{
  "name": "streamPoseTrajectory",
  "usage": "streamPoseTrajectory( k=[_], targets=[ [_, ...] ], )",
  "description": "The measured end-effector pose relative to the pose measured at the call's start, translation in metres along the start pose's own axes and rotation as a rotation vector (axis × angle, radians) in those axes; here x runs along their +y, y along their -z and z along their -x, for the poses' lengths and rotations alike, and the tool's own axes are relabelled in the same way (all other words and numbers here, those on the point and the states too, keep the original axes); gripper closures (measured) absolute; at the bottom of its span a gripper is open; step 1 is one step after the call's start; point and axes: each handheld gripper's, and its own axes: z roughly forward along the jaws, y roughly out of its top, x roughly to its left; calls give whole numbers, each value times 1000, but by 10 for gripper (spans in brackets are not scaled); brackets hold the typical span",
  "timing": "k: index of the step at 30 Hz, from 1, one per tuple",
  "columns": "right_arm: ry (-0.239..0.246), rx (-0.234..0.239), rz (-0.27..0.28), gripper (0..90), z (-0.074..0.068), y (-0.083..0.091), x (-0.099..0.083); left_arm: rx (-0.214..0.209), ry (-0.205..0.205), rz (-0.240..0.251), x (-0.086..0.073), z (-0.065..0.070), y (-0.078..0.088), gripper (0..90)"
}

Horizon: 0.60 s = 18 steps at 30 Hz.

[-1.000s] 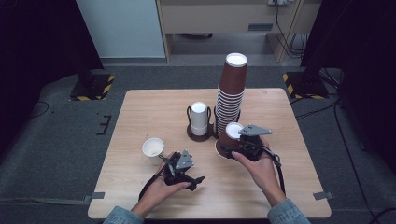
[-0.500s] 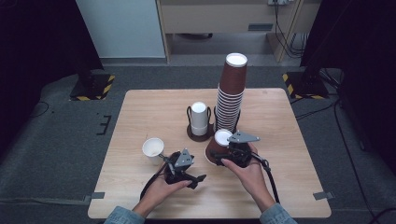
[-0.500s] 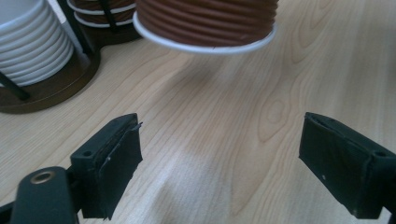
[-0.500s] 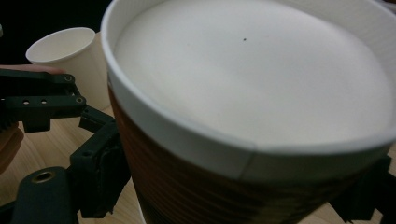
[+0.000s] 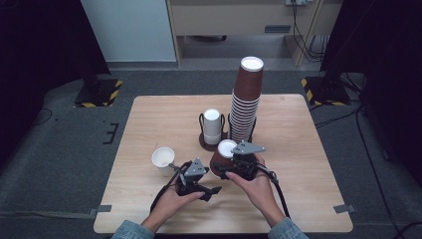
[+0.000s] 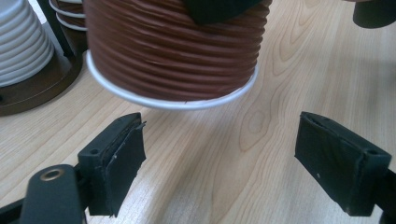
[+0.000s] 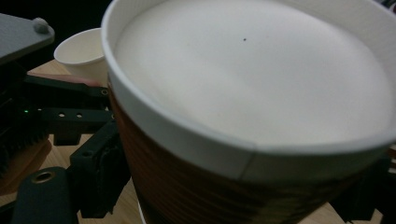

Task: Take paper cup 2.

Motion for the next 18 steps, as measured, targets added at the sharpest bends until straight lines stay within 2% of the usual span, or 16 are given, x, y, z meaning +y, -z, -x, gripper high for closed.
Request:
streamPoseTrajectory(
  k=[8, 15, 18],
  targets=[
    [-6, 19, -1, 147, -6, -6, 3, 8, 43, 35, 0, -5, 4, 147],
    [-13, 29, -7, 147, -12, -9, 3, 25, 58, 47, 0, -9, 6, 150],
    [2, 38, -11, 147, -16, -9, 3, 34, 59, 49, 0, -10, 7, 154]
  ],
)
